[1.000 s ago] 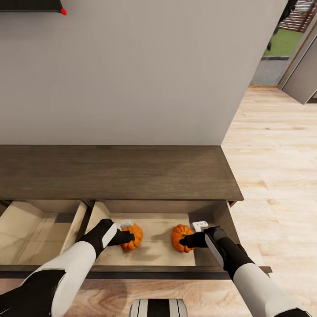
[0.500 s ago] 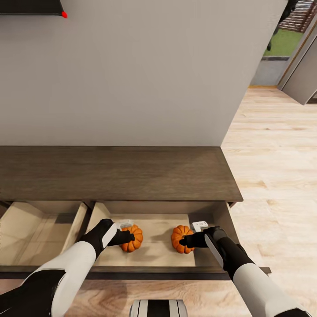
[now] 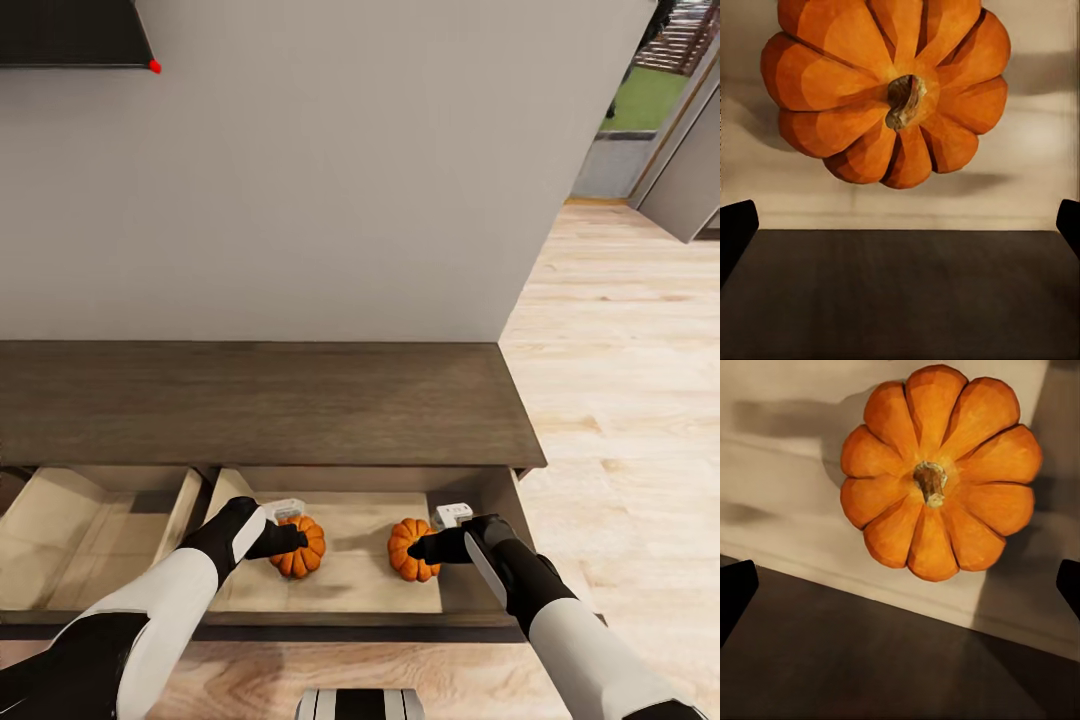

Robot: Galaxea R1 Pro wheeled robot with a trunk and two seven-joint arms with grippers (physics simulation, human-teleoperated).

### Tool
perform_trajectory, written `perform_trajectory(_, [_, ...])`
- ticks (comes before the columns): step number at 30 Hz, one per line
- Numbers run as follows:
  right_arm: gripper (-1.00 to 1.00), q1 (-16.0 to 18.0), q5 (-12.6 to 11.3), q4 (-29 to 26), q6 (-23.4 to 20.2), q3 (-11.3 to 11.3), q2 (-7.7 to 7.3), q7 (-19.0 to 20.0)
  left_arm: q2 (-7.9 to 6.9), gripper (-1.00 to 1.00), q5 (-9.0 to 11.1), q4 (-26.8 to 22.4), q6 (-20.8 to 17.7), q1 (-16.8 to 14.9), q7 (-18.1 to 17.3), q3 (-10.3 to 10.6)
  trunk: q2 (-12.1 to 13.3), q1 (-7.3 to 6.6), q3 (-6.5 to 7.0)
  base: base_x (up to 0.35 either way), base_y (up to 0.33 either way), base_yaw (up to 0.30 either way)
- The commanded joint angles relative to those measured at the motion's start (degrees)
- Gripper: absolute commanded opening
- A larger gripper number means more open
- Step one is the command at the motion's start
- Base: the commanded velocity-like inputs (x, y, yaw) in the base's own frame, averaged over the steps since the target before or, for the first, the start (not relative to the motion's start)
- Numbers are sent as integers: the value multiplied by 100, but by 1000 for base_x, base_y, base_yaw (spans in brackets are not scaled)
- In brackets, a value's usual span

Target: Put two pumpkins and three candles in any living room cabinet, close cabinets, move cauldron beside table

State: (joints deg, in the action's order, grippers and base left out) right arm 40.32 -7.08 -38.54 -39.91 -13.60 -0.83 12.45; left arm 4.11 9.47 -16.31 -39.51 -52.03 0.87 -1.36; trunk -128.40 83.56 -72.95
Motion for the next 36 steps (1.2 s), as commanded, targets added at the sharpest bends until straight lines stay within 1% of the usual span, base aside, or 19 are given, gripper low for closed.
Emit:
perform_trajectory(1, [100,3,-59,-3,-34,-26,-7,-23,2,100,20,-10,-61,0,3,-13,40,-23,15,0,0,0])
perform_trajectory(3, [100,3,-62,8,-52,-22,-11,-22,2,100,20,-29,-273,0,4,-13,120,-67,51,0,0,0])
perform_trajectory(6, [100,3,-60,11,-65,-20,-10,-13,2,100,21,-55,-483,0,14,-13,241,-133,104,0,0,0])
perform_trajectory(9, [100,3,-58,13,-82,-20,-3,-10,2,100,26,-74,-569,0,10,-13,361,-199,158,0,0,0])
perform_trajectory(12, [100,3,-70,13,-316,-16,18,-7,-5,100,28,-81,-610,0,3,-13,481,-265,212,0,0,0])
perform_trajectory(14, [100,3,-76,13,-393,-12,20,-7,-2,100,28,-84,-633,0,2,-15,561,-309,248,0,0,0])
perform_trajectory(36, [100,3,-76,13,-455,-11,30,-15,-7,100,22,-153,-698,0,6,-13,1444,-792,643,0,0,0])
